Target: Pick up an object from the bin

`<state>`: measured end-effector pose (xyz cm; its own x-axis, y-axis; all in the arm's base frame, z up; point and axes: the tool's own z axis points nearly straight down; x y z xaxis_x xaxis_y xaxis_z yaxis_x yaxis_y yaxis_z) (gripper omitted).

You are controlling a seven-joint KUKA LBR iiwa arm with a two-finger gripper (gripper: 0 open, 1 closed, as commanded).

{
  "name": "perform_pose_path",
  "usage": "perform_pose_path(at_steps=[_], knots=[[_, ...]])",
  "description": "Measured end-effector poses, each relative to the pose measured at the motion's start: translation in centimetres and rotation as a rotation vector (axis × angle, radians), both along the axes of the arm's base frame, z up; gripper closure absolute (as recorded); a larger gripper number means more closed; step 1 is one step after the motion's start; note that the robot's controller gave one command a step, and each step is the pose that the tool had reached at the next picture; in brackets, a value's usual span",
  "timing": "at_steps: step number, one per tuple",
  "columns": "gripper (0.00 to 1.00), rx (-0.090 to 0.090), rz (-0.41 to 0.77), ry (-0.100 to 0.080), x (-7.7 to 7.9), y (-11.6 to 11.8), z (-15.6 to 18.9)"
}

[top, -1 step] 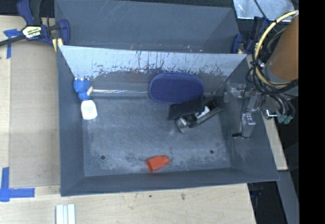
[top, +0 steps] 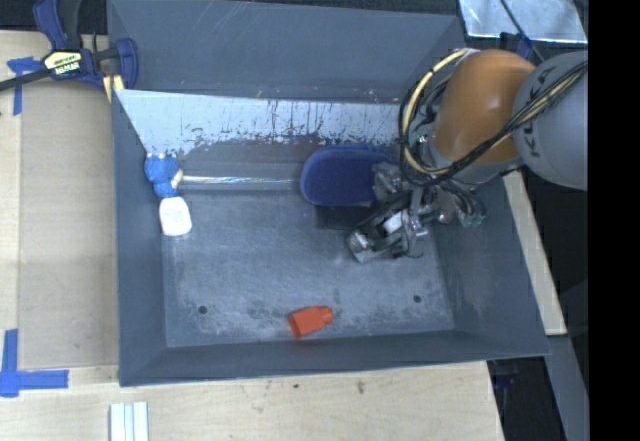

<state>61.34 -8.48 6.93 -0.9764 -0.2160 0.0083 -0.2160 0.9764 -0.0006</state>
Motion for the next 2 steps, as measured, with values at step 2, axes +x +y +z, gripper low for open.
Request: perform_pose_path(at_steps=[2], knots=[[0.0,0.003,0.722,-0.016,-1.4,-0.6,4.0]])
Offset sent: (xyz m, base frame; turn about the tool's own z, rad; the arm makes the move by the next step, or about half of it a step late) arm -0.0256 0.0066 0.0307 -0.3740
